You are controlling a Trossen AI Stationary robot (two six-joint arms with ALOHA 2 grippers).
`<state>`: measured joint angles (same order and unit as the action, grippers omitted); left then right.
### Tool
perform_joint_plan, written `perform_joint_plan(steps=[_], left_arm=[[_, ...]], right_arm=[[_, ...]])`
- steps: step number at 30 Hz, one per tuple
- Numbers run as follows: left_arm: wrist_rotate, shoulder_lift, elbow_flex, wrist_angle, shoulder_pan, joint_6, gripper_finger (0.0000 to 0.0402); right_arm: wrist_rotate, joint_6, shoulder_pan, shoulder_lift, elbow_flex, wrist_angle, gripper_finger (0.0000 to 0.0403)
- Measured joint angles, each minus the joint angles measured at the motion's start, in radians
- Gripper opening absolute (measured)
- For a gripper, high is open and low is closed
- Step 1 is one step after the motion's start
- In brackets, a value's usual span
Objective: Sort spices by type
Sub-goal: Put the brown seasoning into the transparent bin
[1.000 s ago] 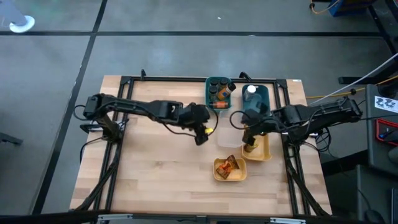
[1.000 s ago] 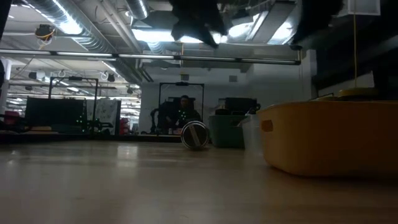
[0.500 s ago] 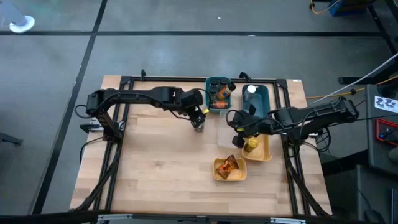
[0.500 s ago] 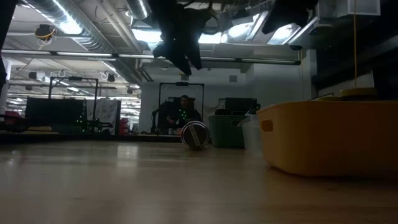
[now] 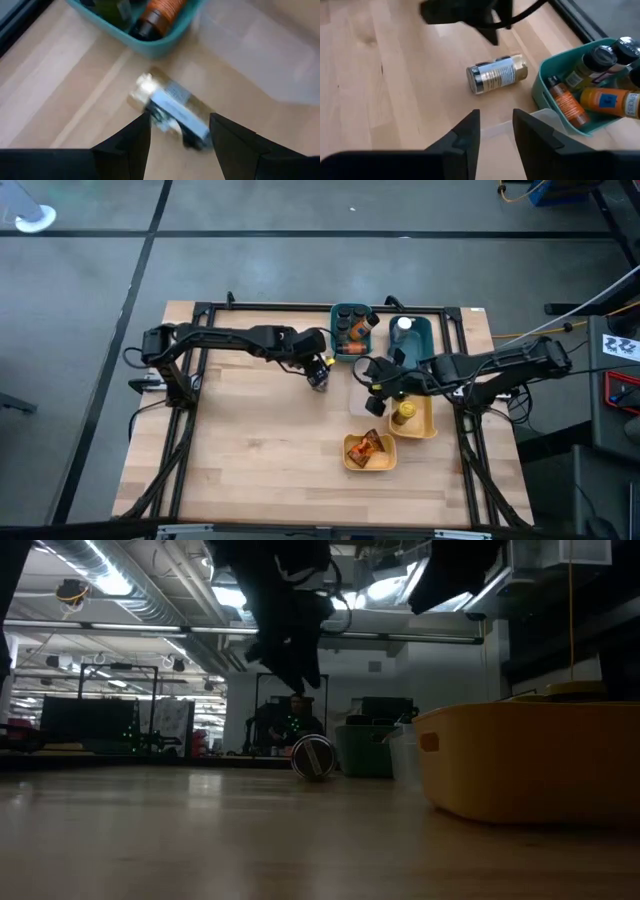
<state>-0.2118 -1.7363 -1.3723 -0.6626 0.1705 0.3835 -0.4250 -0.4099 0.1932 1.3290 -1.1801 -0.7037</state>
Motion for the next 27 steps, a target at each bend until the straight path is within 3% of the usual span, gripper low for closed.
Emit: perform_joint_plan(steps=[7,27], left_arm=[[-0.002,-0.001,0.058,0.117,0.023,0.023,0.0184],[-0.001,-0.006,0.059,0.125,0.04,0.09,0.0185]], right_arm=[[0.081,0.0,-0.013,0.021,0.0,0.0,0.0117],[0.071,0.0,-0.011,0.03,0.0,0.0,0.0118]])
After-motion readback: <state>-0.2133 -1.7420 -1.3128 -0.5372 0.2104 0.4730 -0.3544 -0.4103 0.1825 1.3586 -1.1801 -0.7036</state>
